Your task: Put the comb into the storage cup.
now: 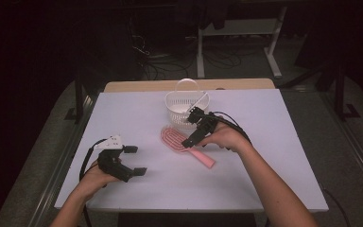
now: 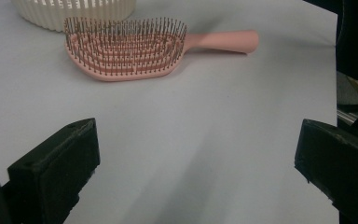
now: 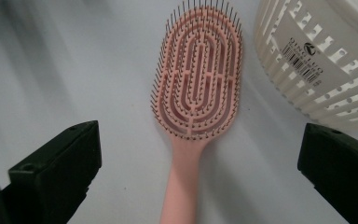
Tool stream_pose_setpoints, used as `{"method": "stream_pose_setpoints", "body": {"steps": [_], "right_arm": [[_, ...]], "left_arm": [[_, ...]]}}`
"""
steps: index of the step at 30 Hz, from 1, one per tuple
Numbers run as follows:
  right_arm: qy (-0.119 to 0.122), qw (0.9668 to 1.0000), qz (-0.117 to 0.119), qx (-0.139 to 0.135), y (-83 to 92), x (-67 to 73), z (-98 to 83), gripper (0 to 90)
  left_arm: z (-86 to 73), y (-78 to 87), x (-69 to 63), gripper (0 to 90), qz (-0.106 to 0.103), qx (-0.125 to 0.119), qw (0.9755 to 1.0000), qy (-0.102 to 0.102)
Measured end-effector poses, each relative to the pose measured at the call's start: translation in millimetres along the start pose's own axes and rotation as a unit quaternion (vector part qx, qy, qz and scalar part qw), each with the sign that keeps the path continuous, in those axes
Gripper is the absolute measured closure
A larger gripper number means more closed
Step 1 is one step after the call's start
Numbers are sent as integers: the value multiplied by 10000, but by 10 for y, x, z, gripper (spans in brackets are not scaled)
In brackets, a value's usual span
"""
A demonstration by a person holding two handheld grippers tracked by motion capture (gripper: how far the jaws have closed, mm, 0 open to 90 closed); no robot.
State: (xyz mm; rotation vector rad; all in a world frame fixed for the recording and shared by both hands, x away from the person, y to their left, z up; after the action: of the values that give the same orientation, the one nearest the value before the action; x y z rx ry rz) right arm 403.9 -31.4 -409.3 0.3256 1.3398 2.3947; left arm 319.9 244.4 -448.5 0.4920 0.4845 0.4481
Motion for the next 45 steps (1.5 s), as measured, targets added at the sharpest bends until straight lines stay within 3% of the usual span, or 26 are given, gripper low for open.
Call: {"method": "stream_pose_setpoints", "body": {"steps": [21, 45], "right_arm": [[13, 9991, 72, 409, -161, 25, 4, 0], [-28, 9955, 121, 936, -361, 60, -39, 0]], "left_arm": [[1, 5, 2, 0, -4, -3, 10000, -1], [2, 4, -5, 0, -4, 0, 10000, -12]]}}
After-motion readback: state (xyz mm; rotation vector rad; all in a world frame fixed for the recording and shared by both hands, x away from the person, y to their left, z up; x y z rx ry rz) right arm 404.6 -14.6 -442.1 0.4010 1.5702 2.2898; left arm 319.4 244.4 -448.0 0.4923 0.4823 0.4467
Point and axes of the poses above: each handheld gripper's, and its own axes: y roughly backward along the jaws, z roughly out of its top, x roughly to its left, the point moved 3 cm from there along -y, roughly forward along the jaws, and after that the axes turned 10 degrees about y, right-handed, at the moved point
